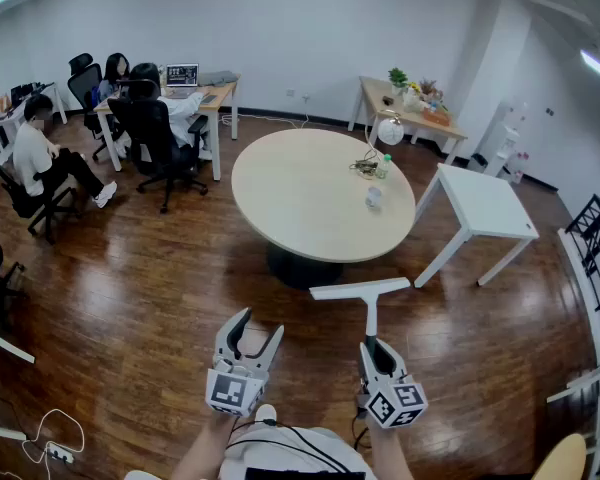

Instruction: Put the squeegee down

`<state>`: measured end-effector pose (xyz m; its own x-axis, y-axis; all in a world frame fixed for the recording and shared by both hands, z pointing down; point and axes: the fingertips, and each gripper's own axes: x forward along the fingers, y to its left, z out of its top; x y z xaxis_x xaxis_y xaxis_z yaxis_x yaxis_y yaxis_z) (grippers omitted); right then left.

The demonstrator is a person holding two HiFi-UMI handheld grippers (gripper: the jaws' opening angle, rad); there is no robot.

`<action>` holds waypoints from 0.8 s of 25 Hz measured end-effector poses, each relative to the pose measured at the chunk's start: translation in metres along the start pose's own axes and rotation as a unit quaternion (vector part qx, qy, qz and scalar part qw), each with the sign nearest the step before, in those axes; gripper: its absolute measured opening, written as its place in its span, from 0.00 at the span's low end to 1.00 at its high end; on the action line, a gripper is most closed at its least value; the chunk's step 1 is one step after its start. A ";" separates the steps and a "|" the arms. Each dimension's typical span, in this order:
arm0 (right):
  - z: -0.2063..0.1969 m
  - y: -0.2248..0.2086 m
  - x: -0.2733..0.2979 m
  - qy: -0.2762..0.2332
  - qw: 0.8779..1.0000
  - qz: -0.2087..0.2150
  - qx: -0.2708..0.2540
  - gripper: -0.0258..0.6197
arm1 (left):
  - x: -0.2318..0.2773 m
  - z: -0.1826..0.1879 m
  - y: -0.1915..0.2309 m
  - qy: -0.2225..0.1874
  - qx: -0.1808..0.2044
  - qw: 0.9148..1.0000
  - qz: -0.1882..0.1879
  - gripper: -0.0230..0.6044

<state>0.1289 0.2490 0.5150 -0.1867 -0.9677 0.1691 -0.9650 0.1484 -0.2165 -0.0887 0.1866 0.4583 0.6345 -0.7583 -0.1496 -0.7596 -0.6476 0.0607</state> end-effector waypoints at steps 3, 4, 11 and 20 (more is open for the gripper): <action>0.002 0.004 0.025 0.010 1.000 0.000 0.002 0.22 | 0.014 -0.005 0.019 0.011 -0.002 1.000 -0.003 0.42; 0.003 0.005 0.035 0.011 1.000 0.000 0.005 0.22 | 0.020 -0.007 0.027 0.014 0.002 1.000 -0.006 0.42; 0.011 -0.002 0.093 0.023 1.000 0.018 -0.007 0.22 | 0.044 -0.027 0.069 0.029 -0.005 0.999 0.026 0.42; -0.006 -0.085 0.206 0.040 0.998 0.004 0.038 0.22 | 0.156 -0.053 0.087 0.050 0.000 0.999 0.007 0.42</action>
<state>0.1717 0.0378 0.5740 -0.2113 -0.9469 0.2424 -0.9472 0.1372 -0.2899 -0.0486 0.0078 0.4927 0.6349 -0.7710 -0.0490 -0.7685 -0.6368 0.0624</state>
